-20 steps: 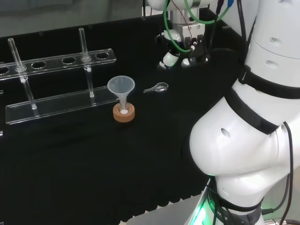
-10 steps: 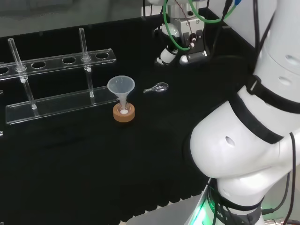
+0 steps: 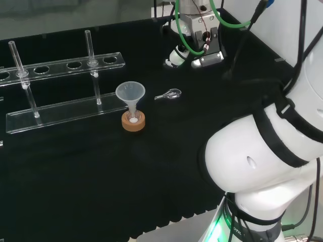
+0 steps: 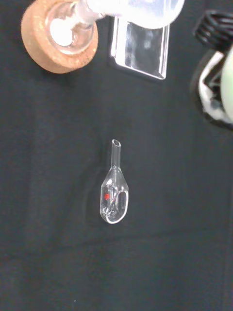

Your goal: Remove the funnel from the round-bottom flask.

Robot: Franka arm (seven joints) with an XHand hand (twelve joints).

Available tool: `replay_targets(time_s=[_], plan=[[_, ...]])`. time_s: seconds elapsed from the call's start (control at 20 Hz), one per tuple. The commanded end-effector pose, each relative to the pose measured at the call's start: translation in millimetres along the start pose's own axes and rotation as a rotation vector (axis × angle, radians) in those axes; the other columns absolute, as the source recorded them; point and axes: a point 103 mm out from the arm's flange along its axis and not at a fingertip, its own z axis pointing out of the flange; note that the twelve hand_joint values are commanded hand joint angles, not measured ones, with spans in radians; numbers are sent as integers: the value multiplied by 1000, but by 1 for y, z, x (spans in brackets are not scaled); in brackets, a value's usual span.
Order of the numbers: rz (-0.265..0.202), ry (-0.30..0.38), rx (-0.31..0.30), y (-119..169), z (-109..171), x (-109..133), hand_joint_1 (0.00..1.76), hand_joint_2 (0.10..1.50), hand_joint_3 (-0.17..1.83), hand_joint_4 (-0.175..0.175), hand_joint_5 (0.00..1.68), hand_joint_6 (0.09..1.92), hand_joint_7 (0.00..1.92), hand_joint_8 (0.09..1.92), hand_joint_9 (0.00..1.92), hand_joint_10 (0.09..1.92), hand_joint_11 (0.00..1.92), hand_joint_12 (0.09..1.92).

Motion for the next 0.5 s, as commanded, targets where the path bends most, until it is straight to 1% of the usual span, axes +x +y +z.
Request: replay_targets(time_s=[0.05, 0.5], plan=[[-3, -16, 16, -11, 1, 9, 852, 603, 624, -27, 291, 87, 94, 663, 356, 695, 238, 1383], [-4, -25, 16, -11, -1, 13, 848, 606, 620, -28, 301, 87, 97, 664, 365, 686, 244, 1379]])
